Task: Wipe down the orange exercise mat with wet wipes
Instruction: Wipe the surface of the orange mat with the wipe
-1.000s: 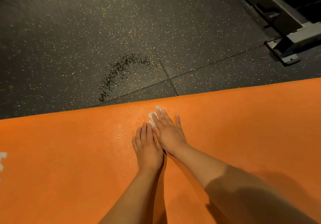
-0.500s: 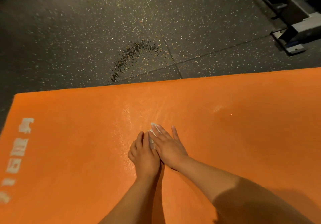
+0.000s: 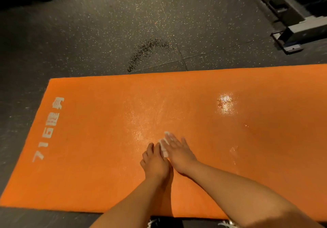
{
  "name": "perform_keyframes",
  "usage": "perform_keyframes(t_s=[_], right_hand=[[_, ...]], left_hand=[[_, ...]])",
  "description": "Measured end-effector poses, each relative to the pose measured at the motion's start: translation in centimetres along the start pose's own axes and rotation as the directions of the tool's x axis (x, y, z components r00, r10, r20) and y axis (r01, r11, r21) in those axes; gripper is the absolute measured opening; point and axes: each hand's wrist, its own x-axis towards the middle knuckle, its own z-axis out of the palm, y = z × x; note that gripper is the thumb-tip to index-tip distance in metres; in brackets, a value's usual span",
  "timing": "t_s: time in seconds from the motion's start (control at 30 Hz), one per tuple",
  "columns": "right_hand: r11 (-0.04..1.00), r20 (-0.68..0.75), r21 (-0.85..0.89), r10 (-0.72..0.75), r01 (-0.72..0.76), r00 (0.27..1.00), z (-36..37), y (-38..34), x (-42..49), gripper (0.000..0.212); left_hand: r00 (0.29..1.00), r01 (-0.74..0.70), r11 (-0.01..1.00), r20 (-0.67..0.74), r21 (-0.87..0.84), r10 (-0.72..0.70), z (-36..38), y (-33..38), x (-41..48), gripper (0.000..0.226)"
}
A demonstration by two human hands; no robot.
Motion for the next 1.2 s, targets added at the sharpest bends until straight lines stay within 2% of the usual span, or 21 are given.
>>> perform_keyframes(t_s=[0.07,0.1,0.2,0.27,0.3,0.4,0.43,0.47,0.5,0.57,0.6,0.67,0.73,0.77,0.87,0.9,0.93,1.0,1.1,1.13,1.2], right_hand=[[0.996,0.008,-0.036,-0.080,0.080,0.997,0.6,0.1,-0.8,0.069],[0.997,-0.015,-0.058,-0.054,0.053,0.998,0.6,0.5,-0.6,0.071],[0.973,-0.117,-0.038,0.220,-0.226,0.968,-0.5,1.7,0.2,0.077],[0.960,-0.129,0.001,0.277,-0.279,0.952,-0.9,1.4,0.9,0.075],[0.972,-0.119,0.004,0.232,-0.234,0.965,-0.7,1.0,1.3,0.074],[0.998,-0.052,-0.059,-0.019,0.016,0.998,0.2,0.3,2.4,0.074],[0.996,-0.053,-0.080,-0.041,0.037,0.998,0.1,0.8,2.9,0.075],[0.996,-0.078,-0.082,0.012,-0.019,0.997,-0.1,1.5,3.6,0.078],[0.988,-0.122,-0.071,0.124,-0.134,0.985,-0.5,2.2,4.3,0.081],[0.941,-0.183,-0.029,0.327,-0.338,0.927,-1.0,2.5,5.4,0.084],[0.943,-0.184,-0.006,0.326,-0.332,0.927,-1.0,1.8,6.0,0.084],[0.990,-0.121,0.016,0.144,-0.143,0.982,-0.4,-0.4,6.9,0.084],[0.999,-0.066,-0.028,-0.040,0.038,0.997,-0.2,-1.5,8.0,0.083],[0.999,-0.086,-0.037,-0.040,0.037,0.995,-0.3,-1.5,9.0,0.083],[0.984,-0.165,0.027,0.178,-0.176,0.970,-1.4,-1.4,11.5,0.085],[0.980,-0.161,0.034,0.199,-0.196,0.967,-1.5,-1.7,11.9,0.085],[0.986,-0.153,0.019,0.169,-0.168,0.974,-1.4,-2.2,12.0,0.086],[1.000,-0.089,-0.028,0.007,-0.009,0.996,-0.9,-2.9,11.3,0.086],[0.973,0.019,-0.080,-0.218,0.219,0.976,0.7,-3.0,8.5,0.069],[0.958,0.031,-0.101,-0.268,0.269,0.963,1.2,-2.7,7.3,0.064],[0.931,0.036,-0.187,-0.313,0.314,0.949,1.8,-1.6,4.9,0.062]], left_hand=[[1.000,-0.010,0.999,0.007,-0.037,0.010,0.3,-0.5,-0.8,0.059],[1.000,-0.023,0.999,0.007,-0.030,0.023,0.3,-0.9,-1.0,0.060],[0.998,-0.053,0.999,-0.015,0.005,0.053,0.3,-2.0,-0.7,0.063],[0.998,-0.053,0.999,-0.027,0.004,0.053,0.2,-1.9,0.1,0.063],[0.998,-0.049,0.999,-0.037,0.000,0.049,0.2,-1.7,0.6,0.064],[0.997,-0.018,1.000,-0.076,-0.011,0.017,0.2,-1.1,2.2,0.064],[0.997,-0.008,1.000,-0.082,-0.012,0.007,0.2,-1.0,2.8,0.063],[0.997,-0.004,1.000,-0.082,-0.014,0.003,0.2,-1.1,3.3,0.063],[0.997,-0.005,1.000,-0.082,-0.021,0.003,0.1,-1.3,3.8,0.062],[0.995,-0.007,0.999,-0.096,-0.053,0.002,0.1,-1.7,4.5,0.062],[0.993,-0.014,0.997,-0.115,-0.075,0.005,0.1,-1.9,4.7,0.063],[0.988,-0.037,0.990,-0.154,-0.135,0.016,0.0,-2.4,4.9,0.065],[0.983,-0.072,0.979,-0.177,-0.190,0.038,-0.3,-3.1,5.4,0.068],[0.981,-0.097,0.977,-0.184,-0.191,0.061,-0.4,-3.5,5.6,0.068],[0.971,-0.156,0.971,-0.206,-0.183,0.117,-0.3,-4.5,5.7,0.067],[0.969,-0.160,0.966,-0.219,-0.203,0.115,-0.1,-4.6,5.5,0.066],[0.966,-0.160,0.960,-0.236,-0.228,0.104,0.2,-4.6,5.3,0.065],[0.962,-0.139,0.936,-0.269,-0.322,0.050,0.8,-4.4,5.1,0.063],[0.959,-0.105,0.849,-0.279,-0.518,-0.052,1.0,-4.7,4.5,0.060],[0.961,-0.095,0.843,-0.269,-0.530,-0.060,0.9,-4.9,4.0,0.060],[0.968,-0.114,0.886,-0.253,-0.450,-0.004,0.9,-5.7,2.6,0.061]])
